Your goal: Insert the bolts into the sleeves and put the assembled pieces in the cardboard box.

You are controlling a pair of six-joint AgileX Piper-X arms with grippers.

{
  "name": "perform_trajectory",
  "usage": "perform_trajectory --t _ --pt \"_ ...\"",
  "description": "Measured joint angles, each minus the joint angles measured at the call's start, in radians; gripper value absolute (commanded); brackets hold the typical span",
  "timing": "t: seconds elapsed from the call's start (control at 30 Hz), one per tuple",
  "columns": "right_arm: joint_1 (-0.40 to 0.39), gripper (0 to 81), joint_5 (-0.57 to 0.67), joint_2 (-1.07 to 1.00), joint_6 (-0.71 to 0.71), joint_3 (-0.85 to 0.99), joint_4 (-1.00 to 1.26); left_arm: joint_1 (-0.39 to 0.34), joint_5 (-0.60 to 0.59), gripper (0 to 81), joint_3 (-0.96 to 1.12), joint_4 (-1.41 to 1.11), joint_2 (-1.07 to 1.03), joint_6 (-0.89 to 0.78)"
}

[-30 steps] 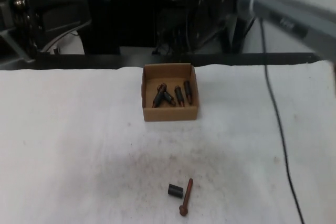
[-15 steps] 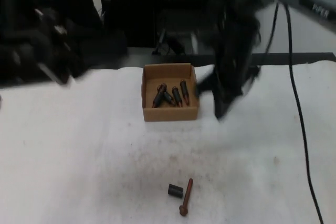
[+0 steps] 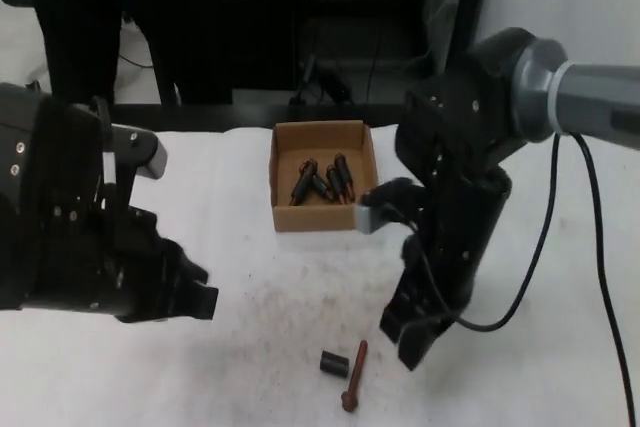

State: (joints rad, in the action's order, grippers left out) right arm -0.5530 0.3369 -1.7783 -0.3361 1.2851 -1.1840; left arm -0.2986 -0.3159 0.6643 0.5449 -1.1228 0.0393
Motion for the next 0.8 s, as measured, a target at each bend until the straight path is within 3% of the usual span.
perform_trajectory --t 0.13,0.23,0.27,0.43,0.8 --pt "-0.058 21.7 0.046 0.017 -0.175 0.000 0.047 0.000 0.029 1.9 0.000 -0.013 0.000 0.014" --pt "-0.099 39.6 0.045 0.017 -0.259 0.000 0.100 0.000 -0.004 9.7 0.000 -0.041 0.000 0.014" --pt "-0.110 41.6 0.026 0.017 -0.272 0.000 0.129 0.000 -0.012 12.7 0.000 -0.043 0.000 0.017" --pt "-0.154 41.5 -0.097 0.017 -0.369 0.000 0.268 0.000 -0.036 21.7 0.000 -0.044 0.000 0.018" --pt "-0.156 39.8 -0.185 -0.007 -0.510 -0.029 0.295 0.000 -0.041 22.0 0.000 0.052 0.000 0.018"
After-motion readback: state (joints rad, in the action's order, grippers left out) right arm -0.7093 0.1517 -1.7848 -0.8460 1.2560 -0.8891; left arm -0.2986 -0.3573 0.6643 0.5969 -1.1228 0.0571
